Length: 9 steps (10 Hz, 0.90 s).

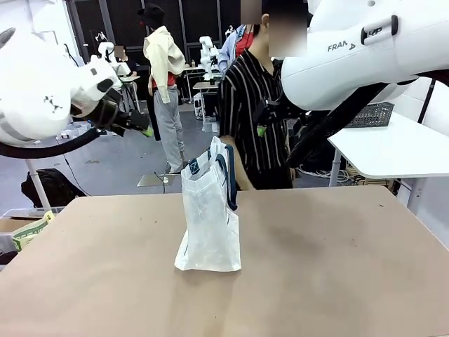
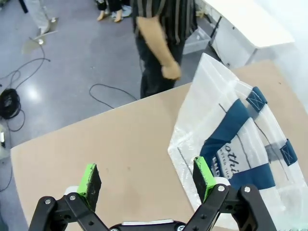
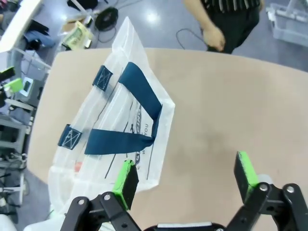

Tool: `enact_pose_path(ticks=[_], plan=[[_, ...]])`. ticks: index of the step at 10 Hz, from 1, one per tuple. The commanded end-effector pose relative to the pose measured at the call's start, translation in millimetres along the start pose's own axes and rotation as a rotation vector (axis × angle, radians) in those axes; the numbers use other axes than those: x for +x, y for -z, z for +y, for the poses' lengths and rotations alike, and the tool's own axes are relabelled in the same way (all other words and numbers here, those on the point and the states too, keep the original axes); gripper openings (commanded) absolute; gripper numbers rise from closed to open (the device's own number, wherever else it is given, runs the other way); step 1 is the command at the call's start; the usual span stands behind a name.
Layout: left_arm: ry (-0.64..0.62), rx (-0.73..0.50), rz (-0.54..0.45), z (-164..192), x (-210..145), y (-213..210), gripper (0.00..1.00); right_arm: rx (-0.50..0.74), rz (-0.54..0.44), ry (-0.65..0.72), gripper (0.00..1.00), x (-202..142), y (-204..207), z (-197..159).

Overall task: Transfer purchased items from the store into the shopping bag.
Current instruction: Open the Reusable shopping bag in the center of the table.

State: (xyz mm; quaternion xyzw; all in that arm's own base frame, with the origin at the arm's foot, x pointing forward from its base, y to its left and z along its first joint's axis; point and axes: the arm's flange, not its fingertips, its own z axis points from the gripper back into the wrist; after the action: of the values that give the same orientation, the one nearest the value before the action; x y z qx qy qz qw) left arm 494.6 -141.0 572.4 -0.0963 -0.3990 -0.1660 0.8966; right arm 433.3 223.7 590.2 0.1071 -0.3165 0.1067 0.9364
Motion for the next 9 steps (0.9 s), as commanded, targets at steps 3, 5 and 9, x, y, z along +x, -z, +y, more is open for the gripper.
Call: enact_pose_path(ticks=[3,5,9], plan=[[0.078,-0.147,-0.024,-41,33,46,1.00,0.041,0.074,-0.003,1.00,14,15,48],[0.148,-0.215,0.031,-71,60,82,1.00,0.105,0.109,-0.017,1.00,23,21,89],[0.216,-0.303,0.172,-103,64,126,1.00,0.123,0.302,-0.015,1.00,18,53,130]])
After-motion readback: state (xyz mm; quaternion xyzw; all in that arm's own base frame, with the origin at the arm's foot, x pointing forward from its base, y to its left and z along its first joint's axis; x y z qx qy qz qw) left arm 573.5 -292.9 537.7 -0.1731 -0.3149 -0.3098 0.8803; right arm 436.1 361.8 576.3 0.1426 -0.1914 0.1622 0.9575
